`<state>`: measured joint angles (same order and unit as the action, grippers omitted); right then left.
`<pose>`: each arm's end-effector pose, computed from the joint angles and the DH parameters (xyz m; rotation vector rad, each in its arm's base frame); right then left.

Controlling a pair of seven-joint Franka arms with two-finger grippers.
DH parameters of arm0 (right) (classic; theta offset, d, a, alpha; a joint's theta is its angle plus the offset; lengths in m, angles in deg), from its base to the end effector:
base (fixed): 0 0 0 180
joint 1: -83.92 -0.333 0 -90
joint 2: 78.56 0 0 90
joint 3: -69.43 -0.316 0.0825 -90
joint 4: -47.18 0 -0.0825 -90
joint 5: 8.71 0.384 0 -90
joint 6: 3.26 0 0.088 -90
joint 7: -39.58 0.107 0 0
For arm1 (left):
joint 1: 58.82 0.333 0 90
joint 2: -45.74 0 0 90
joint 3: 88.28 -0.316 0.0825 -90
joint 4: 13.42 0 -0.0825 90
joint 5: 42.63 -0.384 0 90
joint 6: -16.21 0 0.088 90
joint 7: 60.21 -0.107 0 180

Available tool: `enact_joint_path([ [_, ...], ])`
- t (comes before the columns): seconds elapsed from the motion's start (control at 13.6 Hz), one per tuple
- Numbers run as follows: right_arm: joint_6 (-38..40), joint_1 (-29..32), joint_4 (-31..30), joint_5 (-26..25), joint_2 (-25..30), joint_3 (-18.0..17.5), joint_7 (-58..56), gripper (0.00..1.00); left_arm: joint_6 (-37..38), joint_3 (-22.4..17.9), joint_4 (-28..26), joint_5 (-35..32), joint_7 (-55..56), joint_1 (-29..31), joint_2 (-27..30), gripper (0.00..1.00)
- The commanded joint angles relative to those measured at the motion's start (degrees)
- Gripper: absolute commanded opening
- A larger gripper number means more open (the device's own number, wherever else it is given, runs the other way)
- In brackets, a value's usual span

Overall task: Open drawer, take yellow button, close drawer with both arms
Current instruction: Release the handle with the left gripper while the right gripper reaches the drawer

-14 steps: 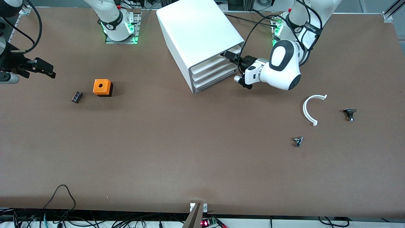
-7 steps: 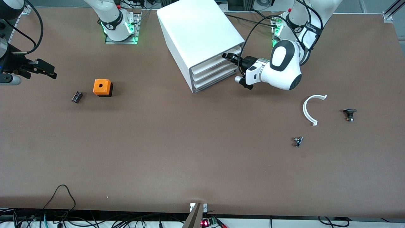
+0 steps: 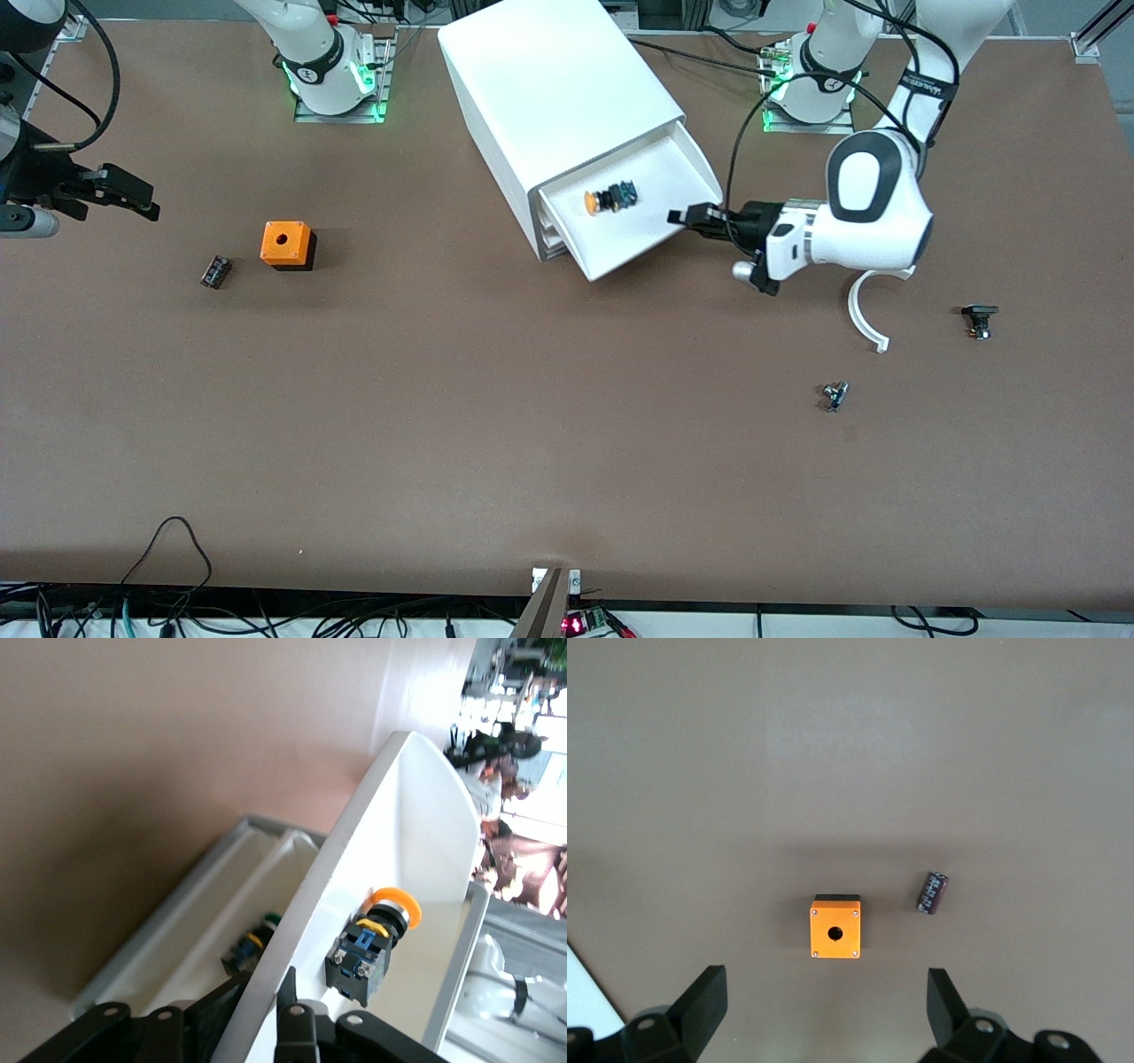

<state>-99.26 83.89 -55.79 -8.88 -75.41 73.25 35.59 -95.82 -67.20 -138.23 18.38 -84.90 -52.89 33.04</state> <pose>0.5369 -0.0366 0.5562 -3.1346 -0.0065 0.1044 0.4966 -0.1931 0.2966 2.1352 -0.0369 -0.3802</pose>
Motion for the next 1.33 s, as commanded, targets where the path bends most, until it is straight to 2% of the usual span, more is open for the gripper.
enact_joint_path([
  [0.0, -0.06, 0.20, 1.55, 3.84, -3.14, -0.04, -0.57, 1.00, -7.77, -0.43, 0.71, -0.46, 3.25, -0.66, 0.30, 1.00],
  [0.22, -2.86, -1.81, 2.08, 4.56, -6.66, -0.21, -0.75, 1.00, -10.66, -0.95, 1.06, -0.54, 3.07, -0.39, 1.18, 1.00],
  [0.37, -4.20, -4.89, 2.77, 4.38, -9.12, -0.21, -2.23, 1.00, -10.93, -5.14, 3.68, -3.68, 3.16, -0.30, 2.49, 1.00],
  [0.59, -4.29, -11.29, 6.72, 4.47, -12.20, -0.65, -7.34, 1.00, -10.85, -9.47, 9.65, -19.47, 3.16, -0.30, 5.40, 1.00],
  [0.74, -2.89, -15.60, 11.37, 4.64, -14.66, -0.74, -8.83, 1.00, -9.54, -11.92, 10.20, -29.59, 3.25, 0.66, 8.99, 1.00],
  [0.81, -2.97, -16.93, 13.22, 6.30, -16.06, -1.35, -8.83, 1.00, -5.70, -14.29, 11.16, -32.33, 3.25, 0.75, 10.92, 1.00],
  [0.88, -2.80, -17.46, 15.59, 10.14, -17.55, -2.14, -8.92, 1.00, -1.40, -16.23, 12.56, -35.49, 3.42, 0.75, 12.59, 1.00],
  [0.96, -2.62, -17.64, 17.44, 13.40, -19.22, -3.71, -9.27, 1.00, 1.43, -17.90, 14.31, -41.09, 3.60, 0.66, 14.35, 1.00],
  [1.03, -2.79, -17.73, 18.94, 14.31, -20.37, -5.99, -10.32, 1.00, 4.33, -18.35, 16.51, -47.41, 4.03, 0.66, 15.67, 1.00],
  [1.18, -2.62, -18.26, 22.11, 12.83, -22.30, -11.96, -12.08, 1.00, 9.96, -18.35, 20.56, -56.93, 9.36, 0.66, 16.74, 1.00],
  [1.25, -2.71, -19.74, 22.20, 10.21, -22.66, -13.90, -12.52, 1.00, 11.98, -18.35, 22.05, -59.75, 13.31, 0.66, 16.74, 1.00],
])
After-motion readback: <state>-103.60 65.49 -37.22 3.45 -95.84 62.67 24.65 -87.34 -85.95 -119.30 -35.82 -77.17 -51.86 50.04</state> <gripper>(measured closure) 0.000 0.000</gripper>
